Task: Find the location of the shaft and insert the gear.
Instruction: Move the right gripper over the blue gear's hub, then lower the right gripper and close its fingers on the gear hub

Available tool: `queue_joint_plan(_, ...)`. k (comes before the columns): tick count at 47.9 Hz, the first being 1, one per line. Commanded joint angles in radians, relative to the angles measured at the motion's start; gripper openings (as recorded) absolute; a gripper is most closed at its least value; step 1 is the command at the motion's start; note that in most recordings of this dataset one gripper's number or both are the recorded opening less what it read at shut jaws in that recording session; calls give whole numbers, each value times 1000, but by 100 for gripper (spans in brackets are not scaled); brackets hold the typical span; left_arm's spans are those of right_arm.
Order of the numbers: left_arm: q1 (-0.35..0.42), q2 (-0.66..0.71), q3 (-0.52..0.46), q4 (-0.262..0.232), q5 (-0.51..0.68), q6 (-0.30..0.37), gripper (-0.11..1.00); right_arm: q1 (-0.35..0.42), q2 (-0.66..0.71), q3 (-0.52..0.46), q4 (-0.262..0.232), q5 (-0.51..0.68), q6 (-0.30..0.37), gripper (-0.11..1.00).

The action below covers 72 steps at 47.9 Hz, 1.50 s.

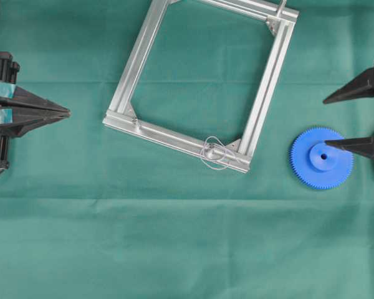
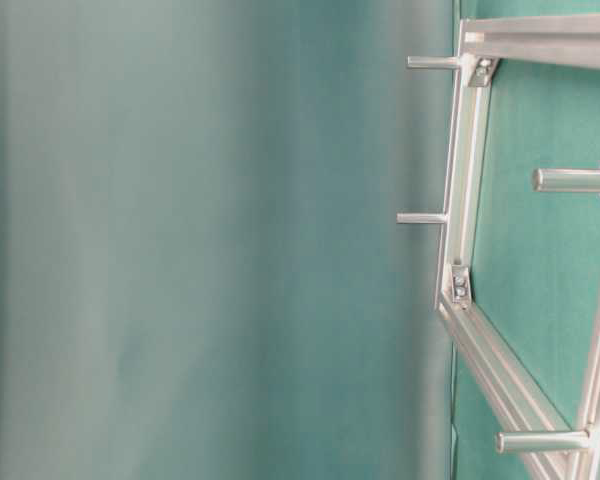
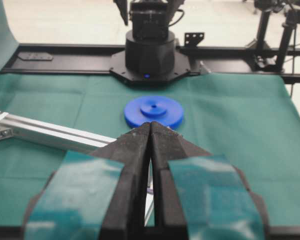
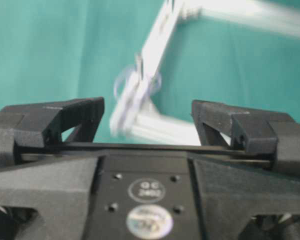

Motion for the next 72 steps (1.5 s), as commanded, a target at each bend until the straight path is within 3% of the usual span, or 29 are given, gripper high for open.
queue_joint_plan(1,0,11,-28,-3,-3,0,1,-2,8,-26,0,75,23,91)
queue_joint_plan(16,0,11,-28,-3,-3,0,1,-2,14,-28,-2,370,138,91)
queue_joint_plan(27,0,11,-28,-3,2,0,1,-2,12,-28,-3,460,149,91)
queue_joint_plan(39,0,11,-28,-3,8,-2,1,-3,38,-18,-3,453,149,91)
queue_joint_plan(57,0,11,-28,-3,23,-2,1,20,189,25,6,365,152,91)
queue_joint_plan(72,0,12,-28,-3,28,-2,1,38,242,89,72,216,152,91)
